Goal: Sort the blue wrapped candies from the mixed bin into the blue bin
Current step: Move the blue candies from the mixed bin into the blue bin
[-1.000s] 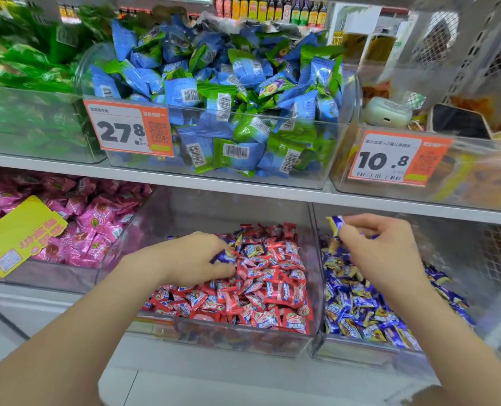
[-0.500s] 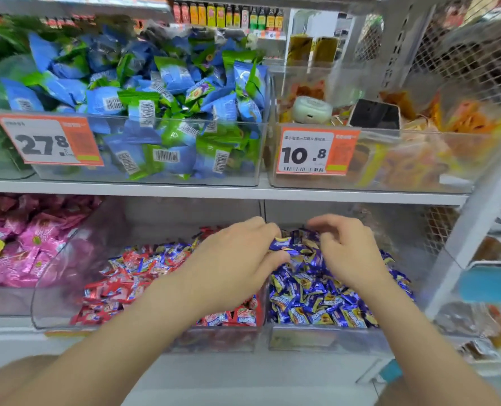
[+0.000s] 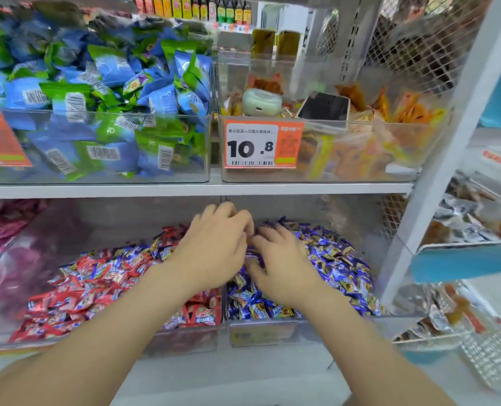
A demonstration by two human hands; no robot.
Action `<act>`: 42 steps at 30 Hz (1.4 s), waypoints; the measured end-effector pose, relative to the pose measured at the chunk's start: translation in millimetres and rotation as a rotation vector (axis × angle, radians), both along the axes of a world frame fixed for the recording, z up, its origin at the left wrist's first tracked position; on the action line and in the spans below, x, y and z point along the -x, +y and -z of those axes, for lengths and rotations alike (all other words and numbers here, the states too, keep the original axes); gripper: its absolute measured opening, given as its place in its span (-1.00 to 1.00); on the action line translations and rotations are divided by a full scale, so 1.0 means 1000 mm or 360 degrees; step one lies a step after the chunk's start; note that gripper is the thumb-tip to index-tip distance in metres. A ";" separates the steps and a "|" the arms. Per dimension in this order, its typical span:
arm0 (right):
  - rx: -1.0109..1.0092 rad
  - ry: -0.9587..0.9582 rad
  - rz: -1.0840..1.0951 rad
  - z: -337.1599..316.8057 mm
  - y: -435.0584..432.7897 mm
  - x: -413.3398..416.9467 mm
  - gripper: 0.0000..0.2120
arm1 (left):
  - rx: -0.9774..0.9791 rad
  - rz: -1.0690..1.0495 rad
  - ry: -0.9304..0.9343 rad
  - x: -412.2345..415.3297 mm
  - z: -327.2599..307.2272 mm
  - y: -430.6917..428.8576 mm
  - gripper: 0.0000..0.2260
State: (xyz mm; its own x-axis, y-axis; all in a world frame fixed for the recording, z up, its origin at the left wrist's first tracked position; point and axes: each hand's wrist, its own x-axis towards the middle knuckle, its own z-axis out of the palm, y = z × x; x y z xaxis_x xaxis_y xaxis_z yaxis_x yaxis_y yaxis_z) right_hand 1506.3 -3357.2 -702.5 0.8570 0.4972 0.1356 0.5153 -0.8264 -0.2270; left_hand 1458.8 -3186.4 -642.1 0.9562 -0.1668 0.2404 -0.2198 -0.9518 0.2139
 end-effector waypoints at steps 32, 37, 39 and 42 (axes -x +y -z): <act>0.0721 0.0816 -0.0118 -0.065 0.190 0.044 -0.47 | -0.0332 -0.0607 0.1186 0.032 0.046 0.217 -0.15; 0.0658 0.0604 0.0057 -0.063 0.198 0.026 -0.48 | -0.0108 -0.0655 0.0536 0.009 0.046 0.232 -0.61; 0.0525 0.0269 0.0186 -0.064 0.205 0.029 -0.56 | 0.0055 -0.0636 0.0486 -0.002 0.052 0.237 -0.75; 0.0218 0.0024 0.0028 -0.056 0.227 0.025 -0.68 | 0.0248 -0.0520 0.0691 -0.012 0.058 0.238 -0.47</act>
State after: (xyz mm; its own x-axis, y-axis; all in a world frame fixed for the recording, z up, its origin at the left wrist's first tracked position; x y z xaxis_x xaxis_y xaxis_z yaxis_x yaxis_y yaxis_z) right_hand 1481.5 -3130.7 -647.0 0.8670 0.4952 0.0549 0.4981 -0.8589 -0.1191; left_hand 1470.3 -2948.7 -700.2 0.9689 0.1603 -0.1886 0.2204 -0.9055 0.3627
